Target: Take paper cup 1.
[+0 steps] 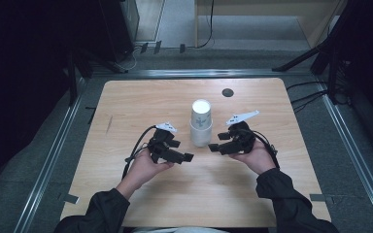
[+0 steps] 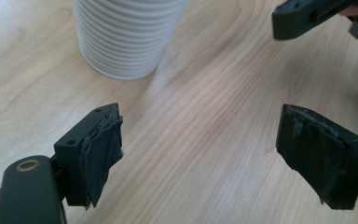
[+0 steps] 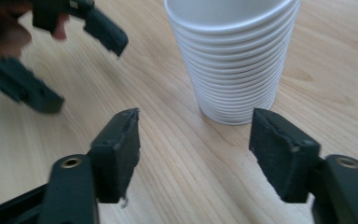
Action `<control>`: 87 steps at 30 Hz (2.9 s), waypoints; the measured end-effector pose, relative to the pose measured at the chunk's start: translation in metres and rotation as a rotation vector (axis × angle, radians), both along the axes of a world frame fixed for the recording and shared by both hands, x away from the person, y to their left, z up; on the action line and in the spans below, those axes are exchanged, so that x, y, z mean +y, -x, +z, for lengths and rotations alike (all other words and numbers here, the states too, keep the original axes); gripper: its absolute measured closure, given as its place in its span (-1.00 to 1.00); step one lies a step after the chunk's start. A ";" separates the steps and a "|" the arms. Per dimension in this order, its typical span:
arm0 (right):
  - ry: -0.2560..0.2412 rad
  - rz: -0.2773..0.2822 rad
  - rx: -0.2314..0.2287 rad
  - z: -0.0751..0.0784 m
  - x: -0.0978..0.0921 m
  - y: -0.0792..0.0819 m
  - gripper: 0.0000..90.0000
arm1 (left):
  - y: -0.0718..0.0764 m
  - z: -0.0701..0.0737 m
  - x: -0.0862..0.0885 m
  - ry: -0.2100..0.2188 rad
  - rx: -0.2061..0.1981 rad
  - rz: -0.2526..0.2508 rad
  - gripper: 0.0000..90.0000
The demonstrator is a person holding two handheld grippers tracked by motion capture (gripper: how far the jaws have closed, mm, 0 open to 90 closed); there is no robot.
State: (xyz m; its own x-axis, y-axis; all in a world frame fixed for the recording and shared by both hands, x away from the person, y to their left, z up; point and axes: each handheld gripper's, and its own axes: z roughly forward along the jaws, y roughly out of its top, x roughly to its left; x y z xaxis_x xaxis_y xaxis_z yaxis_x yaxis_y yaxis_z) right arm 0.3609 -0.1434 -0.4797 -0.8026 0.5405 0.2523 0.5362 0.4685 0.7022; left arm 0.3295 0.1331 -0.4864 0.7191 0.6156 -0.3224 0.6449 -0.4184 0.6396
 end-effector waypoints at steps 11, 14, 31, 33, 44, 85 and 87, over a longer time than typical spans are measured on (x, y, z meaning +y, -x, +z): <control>0.042 0.031 -0.060 0.000 -0.011 0.006 -0.03 | 0.006 0.012 0.009 -0.070 -0.098 -0.027 -0.67; 0.051 0.027 -0.098 0.004 -0.012 0.007 -0.11 | 0.005 0.009 0.010 -0.067 -0.088 -0.030 -0.67; 0.052 0.047 -0.065 0.015 -0.015 0.001 -0.14 | -0.001 0.008 0.013 -0.074 -0.090 -0.035 -0.66; 0.062 0.052 -0.067 0.016 -0.015 0.001 -0.15 | -0.001 0.008 0.013 -0.075 -0.088 -0.040 -0.66; 0.079 0.084 -0.097 0.027 -0.014 -0.002 -0.19 | 0.002 0.013 0.019 -0.054 -0.091 -0.030 -0.66; 0.177 0.210 -0.103 0.071 0.032 -0.058 -0.40 | 0.023 0.014 0.033 -0.059 -0.079 -0.013 -0.66; 0.185 0.220 -0.107 0.074 0.036 -0.060 -0.41 | 0.024 0.014 0.032 -0.057 -0.076 -0.014 -0.66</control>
State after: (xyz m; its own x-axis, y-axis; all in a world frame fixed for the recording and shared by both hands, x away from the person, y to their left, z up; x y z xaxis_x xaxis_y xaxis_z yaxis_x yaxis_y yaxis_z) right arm 0.4211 -0.1071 -0.4060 -0.9223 0.3795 0.0735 0.3351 0.6900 0.6416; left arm 0.3053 0.1656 -0.4726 0.7488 0.6213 -0.2309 0.5891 -0.4642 0.6614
